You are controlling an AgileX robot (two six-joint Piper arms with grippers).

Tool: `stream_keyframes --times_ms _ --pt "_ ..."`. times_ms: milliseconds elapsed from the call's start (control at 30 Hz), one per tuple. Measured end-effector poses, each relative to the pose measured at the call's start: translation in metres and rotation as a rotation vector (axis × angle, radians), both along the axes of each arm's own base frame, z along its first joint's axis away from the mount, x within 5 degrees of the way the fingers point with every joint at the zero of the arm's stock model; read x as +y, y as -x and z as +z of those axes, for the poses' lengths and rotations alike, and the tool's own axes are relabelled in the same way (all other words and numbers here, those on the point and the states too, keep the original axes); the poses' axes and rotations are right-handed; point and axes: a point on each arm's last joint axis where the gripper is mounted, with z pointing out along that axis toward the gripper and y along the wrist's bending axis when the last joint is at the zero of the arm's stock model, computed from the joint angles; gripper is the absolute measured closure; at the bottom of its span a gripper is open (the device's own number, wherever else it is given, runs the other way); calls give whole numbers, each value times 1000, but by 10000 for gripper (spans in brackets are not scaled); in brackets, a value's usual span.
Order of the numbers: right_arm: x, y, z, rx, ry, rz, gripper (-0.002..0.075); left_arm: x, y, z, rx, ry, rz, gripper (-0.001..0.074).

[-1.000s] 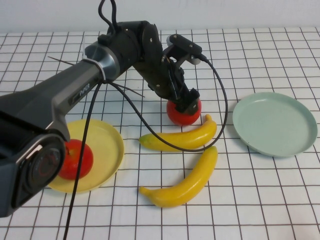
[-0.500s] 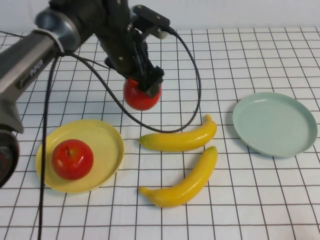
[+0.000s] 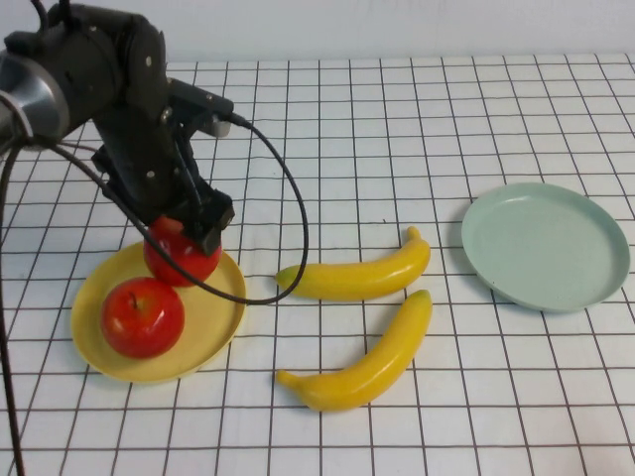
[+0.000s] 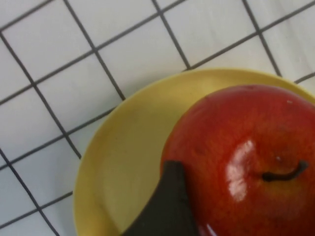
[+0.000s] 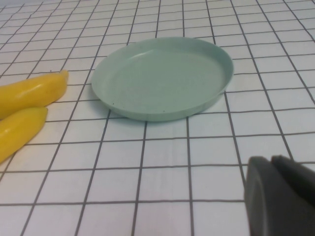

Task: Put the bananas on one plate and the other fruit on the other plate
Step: Put one type of fruit in the left plate, then put another type of fruit in the right plate

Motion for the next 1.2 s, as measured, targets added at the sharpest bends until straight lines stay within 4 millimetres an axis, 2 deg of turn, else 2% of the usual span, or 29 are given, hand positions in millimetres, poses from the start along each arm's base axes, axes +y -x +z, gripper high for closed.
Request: stream_keyframes --times_ms 233,367,467,600,700,967,1200 --pt "0 0 0 0 0 0 742 12 12 -28 -20 25 88 151" --pt "0 0 0 0 0 0 742 18 12 -27 -22 72 129 145" --pt "0 0 0 0 0 0 742 22 11 -28 -16 94 134 76" --pt "0 0 0 0 0 0 742 23 12 -26 -12 113 112 66" --pt "0 0 0 0 0 0 742 24 16 -14 -34 127 103 66" --pt "0 0 0 0 0 0 742 32 38 36 -134 140 84 66" --pt "0 0 0 0 0 0 742 39 55 63 -194 137 78 66"
